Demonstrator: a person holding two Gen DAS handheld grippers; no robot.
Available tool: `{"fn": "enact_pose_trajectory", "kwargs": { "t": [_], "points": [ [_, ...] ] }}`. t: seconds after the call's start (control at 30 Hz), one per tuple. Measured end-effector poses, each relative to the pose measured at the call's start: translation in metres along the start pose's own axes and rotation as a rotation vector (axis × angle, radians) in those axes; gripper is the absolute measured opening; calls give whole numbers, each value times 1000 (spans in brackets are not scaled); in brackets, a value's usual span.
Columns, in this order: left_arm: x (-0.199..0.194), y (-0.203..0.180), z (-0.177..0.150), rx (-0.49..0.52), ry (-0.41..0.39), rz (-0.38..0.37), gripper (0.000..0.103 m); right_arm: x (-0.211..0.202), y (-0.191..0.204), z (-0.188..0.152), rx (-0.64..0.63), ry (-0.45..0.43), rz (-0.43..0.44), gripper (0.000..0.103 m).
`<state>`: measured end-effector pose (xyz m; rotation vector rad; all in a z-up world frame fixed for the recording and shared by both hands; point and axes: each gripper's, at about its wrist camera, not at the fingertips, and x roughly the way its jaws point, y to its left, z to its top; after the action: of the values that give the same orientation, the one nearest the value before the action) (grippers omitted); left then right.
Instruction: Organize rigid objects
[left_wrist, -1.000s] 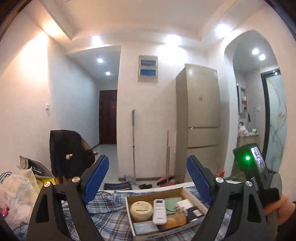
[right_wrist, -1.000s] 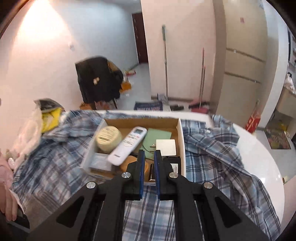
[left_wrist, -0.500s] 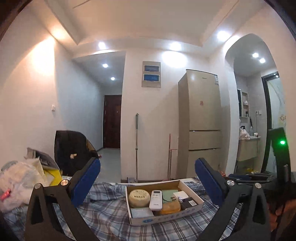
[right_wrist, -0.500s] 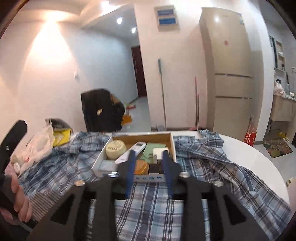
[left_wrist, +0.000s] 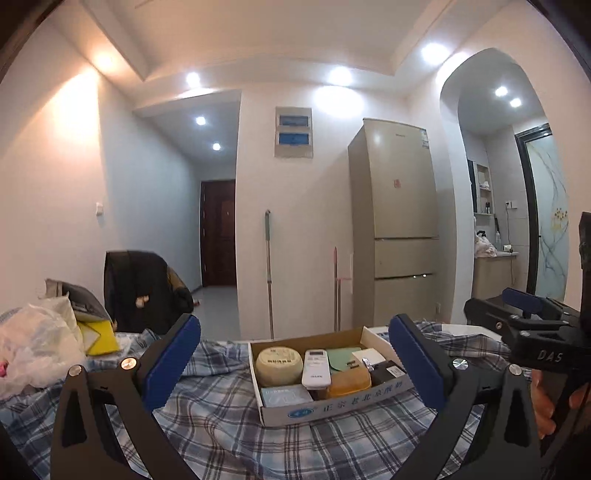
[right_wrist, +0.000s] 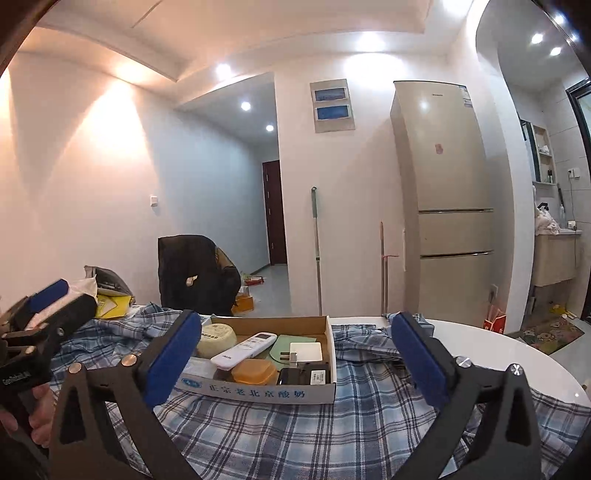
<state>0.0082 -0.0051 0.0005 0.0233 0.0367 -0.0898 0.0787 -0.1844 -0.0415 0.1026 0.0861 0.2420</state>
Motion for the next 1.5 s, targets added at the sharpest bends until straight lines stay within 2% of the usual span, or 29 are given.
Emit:
{"fn": "enact_pose_trajectory", "kwargs": {
  "t": [0.4,1.5],
  "points": [
    [0,5,1,-20,9,13,103,-8,15,-3,-87,-34,-7,103],
    [1,7,0,20,-2,32,103,-6,12,-2,-79,-9,-24,103]
  ]
}}
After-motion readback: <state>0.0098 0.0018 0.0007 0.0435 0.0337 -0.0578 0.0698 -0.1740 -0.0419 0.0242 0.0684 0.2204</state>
